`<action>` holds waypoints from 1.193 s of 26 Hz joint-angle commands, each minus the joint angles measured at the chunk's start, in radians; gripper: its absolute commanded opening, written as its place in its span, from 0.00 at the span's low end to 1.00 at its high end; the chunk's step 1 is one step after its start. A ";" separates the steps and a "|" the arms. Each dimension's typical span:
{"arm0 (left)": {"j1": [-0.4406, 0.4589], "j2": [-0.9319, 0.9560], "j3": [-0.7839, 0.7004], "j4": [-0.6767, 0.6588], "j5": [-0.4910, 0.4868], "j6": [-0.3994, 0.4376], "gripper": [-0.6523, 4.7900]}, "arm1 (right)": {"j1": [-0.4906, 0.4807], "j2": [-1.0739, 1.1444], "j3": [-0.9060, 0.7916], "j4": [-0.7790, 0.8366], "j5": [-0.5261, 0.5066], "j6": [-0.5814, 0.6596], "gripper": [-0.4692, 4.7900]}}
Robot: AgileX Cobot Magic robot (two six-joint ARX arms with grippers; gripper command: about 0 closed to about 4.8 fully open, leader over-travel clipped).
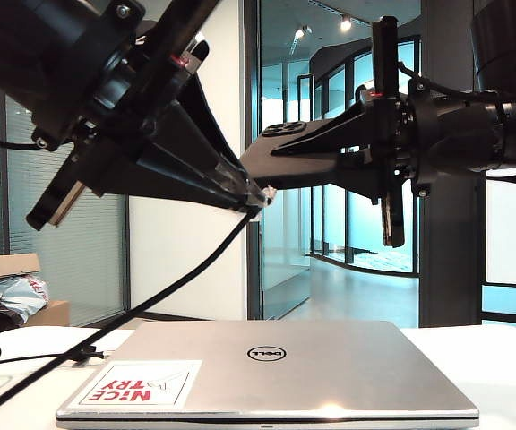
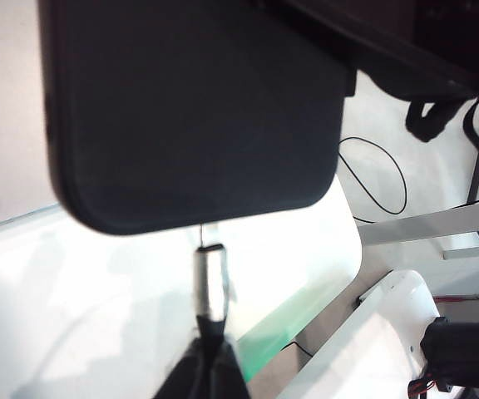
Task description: Pick up the charging cable and the phone, plug the charging cable into the charging port on the phone, and finally place them back on the table.
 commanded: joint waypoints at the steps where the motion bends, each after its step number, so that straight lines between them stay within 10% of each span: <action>1: 0.000 -0.004 0.002 0.025 -0.002 0.004 0.11 | 0.002 -0.006 0.008 0.040 0.002 -0.010 0.08; 31: 0.000 -0.004 0.002 0.031 -0.002 0.001 0.11 | 0.006 -0.006 0.007 0.017 -0.055 -0.040 0.08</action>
